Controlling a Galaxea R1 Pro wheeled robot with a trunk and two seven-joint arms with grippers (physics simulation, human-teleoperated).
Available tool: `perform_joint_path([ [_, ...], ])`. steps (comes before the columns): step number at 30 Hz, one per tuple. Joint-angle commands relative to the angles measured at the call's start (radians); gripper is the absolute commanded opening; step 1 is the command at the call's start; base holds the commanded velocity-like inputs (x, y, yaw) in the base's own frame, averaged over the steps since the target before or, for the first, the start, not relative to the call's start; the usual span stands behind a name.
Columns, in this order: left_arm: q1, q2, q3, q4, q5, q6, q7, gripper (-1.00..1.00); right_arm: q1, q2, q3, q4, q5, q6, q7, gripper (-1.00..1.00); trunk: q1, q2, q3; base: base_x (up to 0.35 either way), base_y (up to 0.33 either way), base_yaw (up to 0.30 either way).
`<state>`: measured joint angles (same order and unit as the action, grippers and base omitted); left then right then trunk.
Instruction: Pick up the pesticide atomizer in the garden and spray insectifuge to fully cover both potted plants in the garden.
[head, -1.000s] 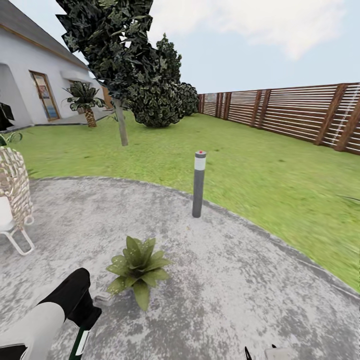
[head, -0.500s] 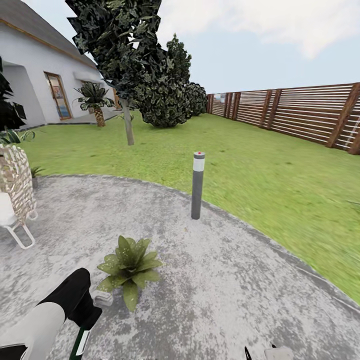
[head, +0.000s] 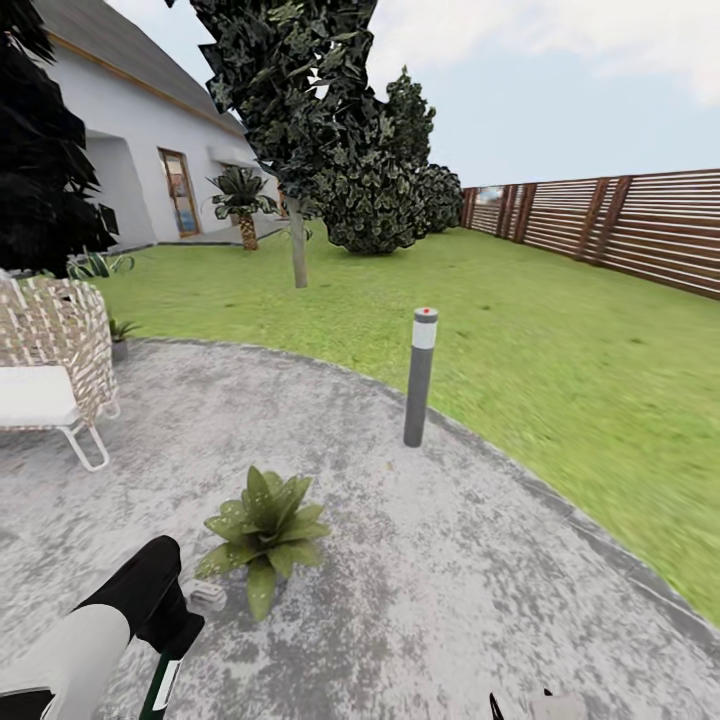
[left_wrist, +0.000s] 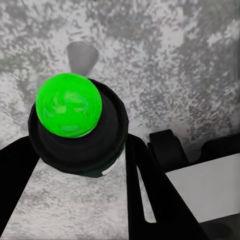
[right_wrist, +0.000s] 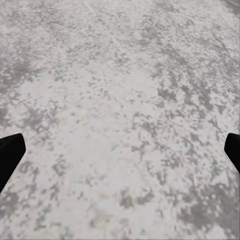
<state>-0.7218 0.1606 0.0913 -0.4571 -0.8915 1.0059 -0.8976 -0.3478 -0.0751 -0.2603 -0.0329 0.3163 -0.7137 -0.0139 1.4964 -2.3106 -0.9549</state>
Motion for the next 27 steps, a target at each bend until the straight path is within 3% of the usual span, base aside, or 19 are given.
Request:
perform_joint_path([
  [1, -0.001, -0.001, 0.006, -0.001, -0.011, 0.005, -0.009, -1.00, 0.000, 0.000, -0.008, 0.001, 0.010, -0.003, -0.001, 1.00, 0.000, 0.000, -0.001, 0.141, -0.271, 0.278],
  [6, -0.001, -0.001, 0.006, -0.002, -0.010, 0.004, -0.009, -1.00, 0.000, 0.000, -0.008, 0.001, 0.010, -0.003, -0.001, 1.00, 0.000, 0.000, -0.001, 0.044, -0.287, 0.233],
  [22, -0.001, 0.000, 0.004, -0.003, -0.010, 0.003, -0.009, -1.00, 0.000, 0.000, -0.008, 0.002, 0.012, -0.003, 0.000, 1.00, 0.000, 0.000, -0.001, 0.001, -0.290, 0.026],
  [27, -0.005, -0.001, -0.002, -0.004, -0.009, 0.004, -0.009, -1.00, 0.000, 0.001, -0.008, 0.002, 0.012, -0.003, 0.000, 1.00, 0.000, 0.000, -0.001, 0.000, -0.062, 0.247],
])
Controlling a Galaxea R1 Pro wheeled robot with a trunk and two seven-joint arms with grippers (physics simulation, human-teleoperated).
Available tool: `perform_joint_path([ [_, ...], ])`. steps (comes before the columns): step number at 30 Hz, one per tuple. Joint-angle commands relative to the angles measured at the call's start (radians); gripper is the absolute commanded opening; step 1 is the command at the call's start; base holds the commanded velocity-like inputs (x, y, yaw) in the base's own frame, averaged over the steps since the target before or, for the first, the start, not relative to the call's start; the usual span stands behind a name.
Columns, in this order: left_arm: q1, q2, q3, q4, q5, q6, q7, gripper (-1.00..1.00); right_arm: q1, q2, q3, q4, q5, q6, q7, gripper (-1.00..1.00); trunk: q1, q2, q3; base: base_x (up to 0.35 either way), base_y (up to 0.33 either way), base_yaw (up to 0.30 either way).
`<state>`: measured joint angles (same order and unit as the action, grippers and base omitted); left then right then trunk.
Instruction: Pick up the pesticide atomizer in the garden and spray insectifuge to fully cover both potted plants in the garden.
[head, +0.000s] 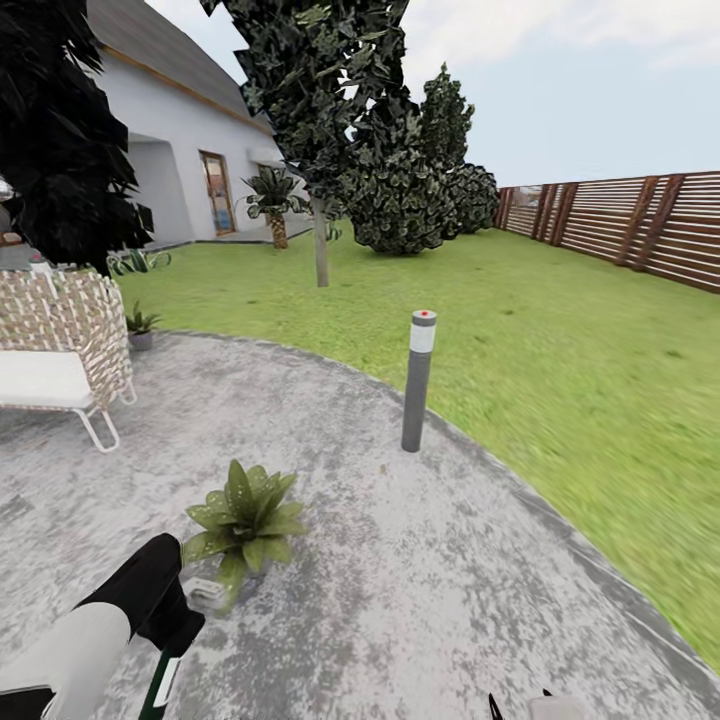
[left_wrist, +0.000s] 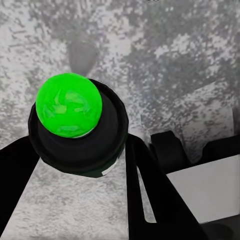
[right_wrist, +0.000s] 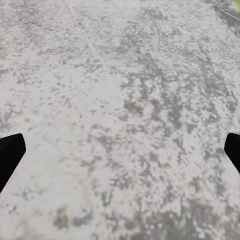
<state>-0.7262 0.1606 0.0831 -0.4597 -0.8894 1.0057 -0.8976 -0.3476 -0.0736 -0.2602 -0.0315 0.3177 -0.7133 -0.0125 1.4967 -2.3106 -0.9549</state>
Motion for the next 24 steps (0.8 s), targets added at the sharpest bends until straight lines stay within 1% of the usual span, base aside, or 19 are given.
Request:
perform_joint_path([
  [1, -0.003, 0.000, 0.006, -0.002, -0.012, 0.004, -0.009, -1.00, -0.001, 0.000, -0.008, 0.001, 0.011, -0.003, -0.001, 1.00, 0.000, 0.000, -0.001, 0.000, -0.009, 0.198],
  [4, -0.012, 0.005, 0.003, -0.002, -0.019, 0.006, -0.009, -1.00, -0.001, 0.000, -0.008, 0.001, 0.011, -0.003, -0.001, 1.00, 0.000, 0.000, -0.001, 0.000, -0.004, 0.075],
  [5, -0.021, 0.003, 0.000, -0.002, -0.022, 0.007, -0.009, -1.00, -0.001, -0.001, -0.008, 0.001, 0.011, -0.003, -0.001, 1.00, 0.000, 0.000, -0.001, 0.000, -0.001, 0.017],
  [10, -0.088, -0.007, -0.003, 0.003, -0.046, 0.008, -0.009, -1.00, -0.001, -0.002, -0.008, 0.000, 0.011, -0.003, -0.002, 1.00, 0.000, 0.000, -0.001, 0.000, 0.000, 0.004],
  [12, -0.120, -0.012, -0.003, 0.010, -0.061, 0.009, -0.009, -1.00, -0.001, -0.002, -0.008, 0.000, 0.011, -0.003, -0.003, 1.00, 0.000, 0.000, -0.001, 0.000, 0.000, 0.000],
  [15, -0.153, -0.024, -0.003, 0.014, -0.097, 0.012, -0.009, -1.00, -0.001, -0.002, -0.008, 0.001, 0.011, -0.003, -0.002, 1.00, 0.000, 0.000, -0.001, 0.000, 0.000, 0.000],
  [16, -0.162, -0.026, -0.003, 0.014, -0.115, 0.014, -0.009, -1.00, -0.001, -0.002, -0.008, 0.001, 0.011, -0.003, -0.002, 1.00, 0.000, 0.000, -0.001, 0.000, 0.000, 0.000],
  [18, -0.167, -0.027, -0.003, 0.015, -0.131, 0.016, -0.009, -1.00, -0.001, -0.002, -0.008, 0.001, 0.011, -0.003, -0.002, 1.00, 0.000, 0.000, -0.001, 0.000, 0.000, 0.000],
  [21, -0.159, -0.026, -0.007, 0.016, -0.139, 0.017, -0.009, -1.00, -0.001, -0.002, -0.008, 0.001, 0.011, -0.003, -0.001, 1.00, 0.000, 0.000, -0.001, 0.000, 0.000, 0.000],
  [24, -0.157, -0.018, -0.007, 0.016, -0.144, 0.017, -0.009, -1.00, -0.001, -0.002, -0.008, 0.001, 0.011, -0.003, -0.001, 1.00, 0.000, 0.000, -0.001, 0.108, 0.000, 0.000],
])
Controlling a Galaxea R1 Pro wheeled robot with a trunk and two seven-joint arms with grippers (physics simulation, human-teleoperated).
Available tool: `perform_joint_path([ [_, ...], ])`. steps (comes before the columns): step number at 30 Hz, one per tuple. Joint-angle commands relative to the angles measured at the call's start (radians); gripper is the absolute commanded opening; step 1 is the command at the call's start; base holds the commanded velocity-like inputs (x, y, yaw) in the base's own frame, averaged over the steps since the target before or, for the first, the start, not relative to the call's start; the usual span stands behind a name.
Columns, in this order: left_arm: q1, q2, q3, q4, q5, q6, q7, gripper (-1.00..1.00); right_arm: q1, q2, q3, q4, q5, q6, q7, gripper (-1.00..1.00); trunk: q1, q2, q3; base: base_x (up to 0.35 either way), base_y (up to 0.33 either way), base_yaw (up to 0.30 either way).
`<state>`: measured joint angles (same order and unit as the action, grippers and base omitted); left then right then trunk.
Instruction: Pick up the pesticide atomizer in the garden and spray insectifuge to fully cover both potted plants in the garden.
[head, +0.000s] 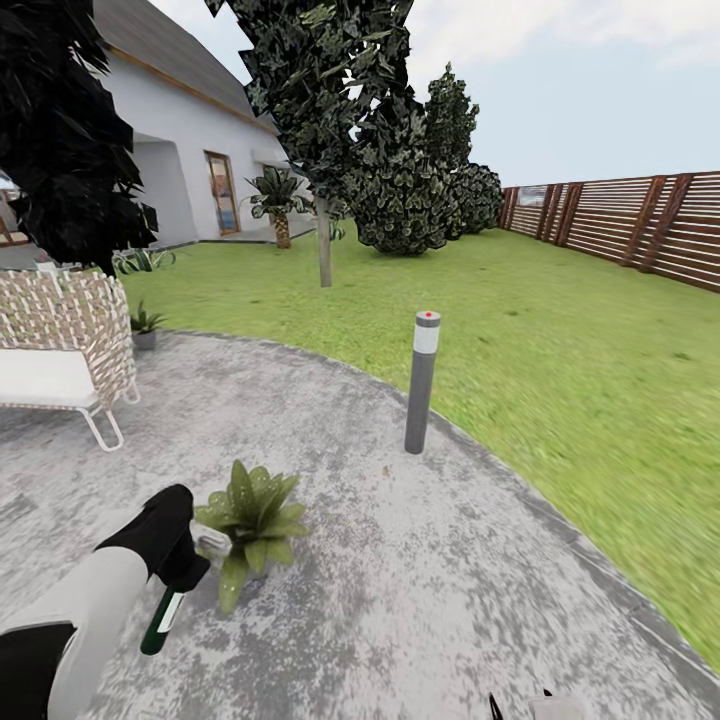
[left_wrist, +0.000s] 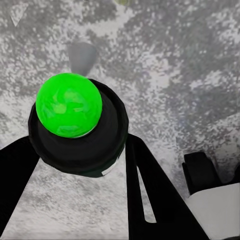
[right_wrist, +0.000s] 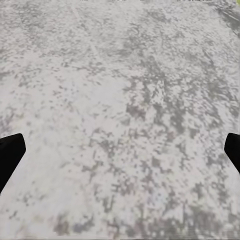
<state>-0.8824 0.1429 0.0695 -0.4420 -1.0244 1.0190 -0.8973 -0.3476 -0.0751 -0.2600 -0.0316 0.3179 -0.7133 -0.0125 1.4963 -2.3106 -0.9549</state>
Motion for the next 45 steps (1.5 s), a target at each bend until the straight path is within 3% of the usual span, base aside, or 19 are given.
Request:
perform_joint_path([
  [1, 0.000, 0.001, 0.007, -0.001, -0.010, 0.004, -0.009, -1.00, -0.001, 0.000, -0.008, 0.001, 0.010, -0.003, -0.001, 1.00, 0.000, 0.000, -0.001, 0.261, 0.000, 0.000],
  [9, 0.002, -0.006, 0.010, 0.001, -0.011, 0.003, -0.009, -1.00, -0.001, 0.000, -0.008, 0.001, 0.010, -0.003, -0.001, 1.00, 0.000, 0.000, -0.001, 0.261, 0.000, 0.000],
  [17, 0.023, -0.006, 0.012, 0.078, -0.009, 0.000, -0.011, -1.00, -0.001, 0.000, -0.008, 0.001, 0.010, -0.003, -0.001, 1.00, 0.000, 0.000, -0.001, 0.011, 0.000, 0.039],
  [27, 0.046, -0.007, 0.015, 0.071, -0.004, 0.000, -0.012, -1.00, -0.001, 0.000, -0.008, 0.001, 0.010, -0.003, -0.002, 1.00, 0.000, 0.000, -0.001, 0.000, 0.000, 0.140],
  [33, 0.026, -0.036, 0.012, 0.064, -0.004, 0.002, -0.014, -1.00, -0.001, 0.000, -0.008, 0.001, 0.010, -0.003, -0.001, 1.00, 0.000, 0.000, -0.001, 0.000, 0.000, 0.002],
  [39, -0.022, -0.030, 0.013, 0.066, -0.008, 0.004, -0.015, -1.00, -0.001, 0.000, -0.008, 0.001, 0.010, -0.003, -0.002, 1.00, 0.000, 0.000, -0.001, 0.000, 0.000, 0.000],
  [45, -0.016, -0.034, 0.010, 0.066, -0.012, 0.001, -0.014, -1.00, -0.001, 0.000, -0.008, 0.001, 0.010, -0.003, -0.001, 1.00, 0.000, 0.000, -0.001, 0.065, 0.000, 0.000],
])
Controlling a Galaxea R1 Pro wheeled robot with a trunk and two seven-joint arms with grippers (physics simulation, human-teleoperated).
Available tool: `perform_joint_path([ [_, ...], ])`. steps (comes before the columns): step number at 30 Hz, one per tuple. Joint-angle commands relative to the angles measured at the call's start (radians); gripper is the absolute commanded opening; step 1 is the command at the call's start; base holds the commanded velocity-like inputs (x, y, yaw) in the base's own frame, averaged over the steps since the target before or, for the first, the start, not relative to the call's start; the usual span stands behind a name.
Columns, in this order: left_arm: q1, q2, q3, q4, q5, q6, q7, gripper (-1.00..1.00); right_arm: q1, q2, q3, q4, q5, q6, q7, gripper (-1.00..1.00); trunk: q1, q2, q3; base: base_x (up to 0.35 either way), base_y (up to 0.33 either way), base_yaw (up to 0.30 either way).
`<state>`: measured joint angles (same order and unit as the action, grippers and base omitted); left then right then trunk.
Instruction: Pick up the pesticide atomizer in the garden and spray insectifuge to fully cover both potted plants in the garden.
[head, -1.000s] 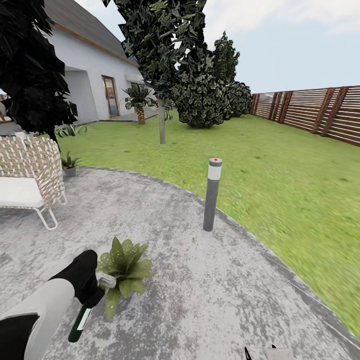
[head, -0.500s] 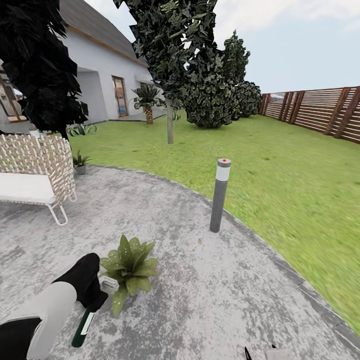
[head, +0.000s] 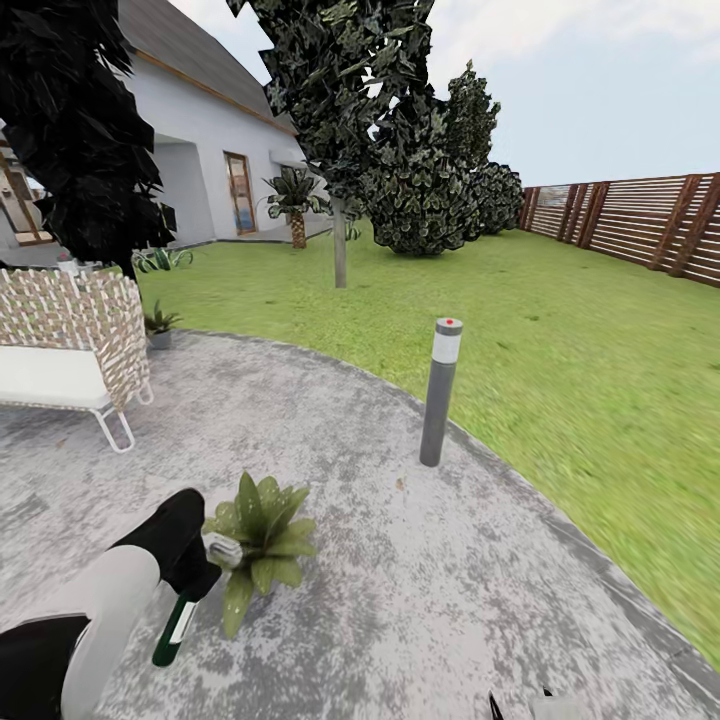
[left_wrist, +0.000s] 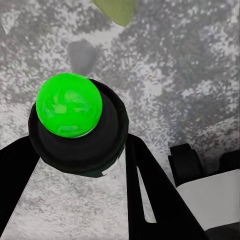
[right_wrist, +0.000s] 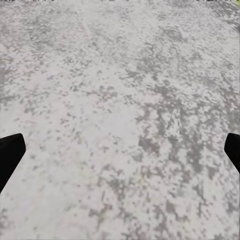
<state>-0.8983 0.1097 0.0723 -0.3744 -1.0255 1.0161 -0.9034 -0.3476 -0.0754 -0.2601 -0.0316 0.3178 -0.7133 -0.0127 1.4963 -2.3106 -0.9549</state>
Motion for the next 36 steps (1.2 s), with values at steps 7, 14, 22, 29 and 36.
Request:
perform_joint_path([
  [7, 0.000, -0.004, 0.007, -0.002, -0.012, 0.004, -0.008, -1.00, -0.001, 0.000, -0.008, 0.001, 0.010, -0.003, -0.001, 1.00, 0.000, 0.000, -0.001, 0.300, 0.000, 0.000],
  [14, 0.003, 0.004, 0.005, 0.000, -0.011, 0.003, -0.008, -1.00, -0.001, 0.000, -0.008, 0.001, 0.010, -0.003, -0.001, 1.00, 0.000, 0.000, -0.001, 0.102, 0.000, 0.000],
  [22, 0.011, 0.042, 0.005, 0.012, -0.009, -0.009, -0.012, -1.00, -0.001, 0.000, -0.008, 0.001, 0.010, -0.003, -0.001, 1.00, 0.000, 0.000, -0.001, 0.001, 0.000, 0.000],
  [29, 0.026, 0.046, 0.003, 0.013, -0.011, -0.012, -0.015, -1.00, -0.001, 0.000, -0.008, 0.001, 0.010, -0.003, -0.001, 1.00, 0.000, 0.000, -0.001, 0.000, 0.000, 0.000],
  [36, -0.020, 0.031, -0.276, 0.001, -0.014, -0.017, -0.253, -1.00, -0.001, 0.000, -0.008, 0.001, 0.010, -0.003, -0.001, 1.00, 0.000, 0.000, -0.001, 0.000, 0.000, 0.000],
])
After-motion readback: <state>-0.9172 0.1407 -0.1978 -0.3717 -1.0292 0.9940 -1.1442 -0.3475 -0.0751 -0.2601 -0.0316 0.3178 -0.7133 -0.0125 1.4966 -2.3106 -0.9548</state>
